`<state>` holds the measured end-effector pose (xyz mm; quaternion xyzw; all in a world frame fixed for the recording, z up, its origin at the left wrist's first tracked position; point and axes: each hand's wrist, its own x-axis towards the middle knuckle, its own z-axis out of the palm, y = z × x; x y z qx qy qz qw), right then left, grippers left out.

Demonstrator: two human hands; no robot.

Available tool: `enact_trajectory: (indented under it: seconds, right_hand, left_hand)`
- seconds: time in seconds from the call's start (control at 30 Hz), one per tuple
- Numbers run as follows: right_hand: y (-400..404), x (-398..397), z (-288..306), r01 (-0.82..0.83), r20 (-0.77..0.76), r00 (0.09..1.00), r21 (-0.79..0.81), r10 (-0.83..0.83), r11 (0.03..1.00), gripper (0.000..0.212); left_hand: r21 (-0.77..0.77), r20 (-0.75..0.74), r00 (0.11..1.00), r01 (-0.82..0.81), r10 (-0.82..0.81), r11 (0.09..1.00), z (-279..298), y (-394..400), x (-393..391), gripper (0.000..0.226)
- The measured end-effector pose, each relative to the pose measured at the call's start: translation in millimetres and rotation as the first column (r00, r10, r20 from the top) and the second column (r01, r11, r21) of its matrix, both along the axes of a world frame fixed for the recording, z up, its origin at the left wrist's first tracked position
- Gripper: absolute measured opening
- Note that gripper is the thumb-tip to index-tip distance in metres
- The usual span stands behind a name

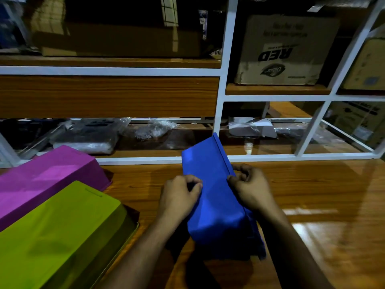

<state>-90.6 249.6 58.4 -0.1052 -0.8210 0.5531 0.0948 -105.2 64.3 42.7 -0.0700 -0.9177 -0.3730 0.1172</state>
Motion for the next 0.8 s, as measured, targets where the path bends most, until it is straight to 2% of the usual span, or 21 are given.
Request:
enact_trajectory:
  seconds: [0.1,0.2,0.23,0.3,0.33,0.4,0.43,0.47,0.6,0.7,0.8]
  right_hand:
    - [-15,3,6,-0.092,-0.063,0.994,-0.114,0.085,0.989,0.026]
    - [-20,2,7,-0.206,-0.091,0.978,-0.224,0.19,0.953,0.024]
    - [-16,0,3,-0.188,-0.115,0.979,-0.175,0.17,0.967,0.026]
    - [0,-5,-10,-0.071,-0.116,0.99,0.097,0.083,0.993,0.032]
    - [11,-8,-17,-0.003,-0.062,0.998,0.274,0.02,0.962,0.035]
    - [30,-9,-29,0.093,0.059,0.986,0.581,-0.156,0.809,0.039]
    - [38,-9,-36,0.099,0.091,0.974,0.653,-0.208,0.751,0.04]
    - [44,-9,-43,0.084,0.117,0.969,0.674,-0.219,0.734,0.04]
    - [53,-1,-56,0.007,0.186,0.974,0.54,-0.127,0.842,0.042]
    - [56,1,-61,0.022,0.165,0.979,0.495,-0.119,0.869,0.051]
    - [60,-1,-65,0.033,0.159,0.981,0.442,-0.114,0.897,0.047]
  left_hand:
    - [0.028,0.14,0.987,0.076,-0.079,0.997,6,2,-5,0.035]
    - [0.181,0.223,0.969,0.063,-0.104,0.981,4,3,-5,0.046]
    - [0.225,0.239,0.968,0.02,-0.075,0.974,0,2,-5,0.045]
    - [0.29,0.288,0.957,-0.071,-0.017,0.954,-6,0,-5,0.036]
    - [0.316,0.325,0.946,-0.106,-0.003,0.943,-10,-2,-5,0.028]
    - [0.337,0.4,0.916,-0.147,0.0,0.93,-17,-6,-5,0.016]
    - [0.348,0.433,0.901,-0.16,-0.007,0.924,-21,-8,-6,0.014]
    - [0.36,0.462,0.887,-0.172,-0.015,0.917,-26,-11,-7,0.014]
    - [0.391,0.491,0.871,-0.211,-0.009,0.896,-44,-21,-12,0.011]
    - [0.428,0.489,0.872,-0.222,-0.018,0.876,-50,-25,-15,0.007]
    - [0.439,0.492,0.871,-0.228,-0.02,0.869,-53,-28,-17,0.007]
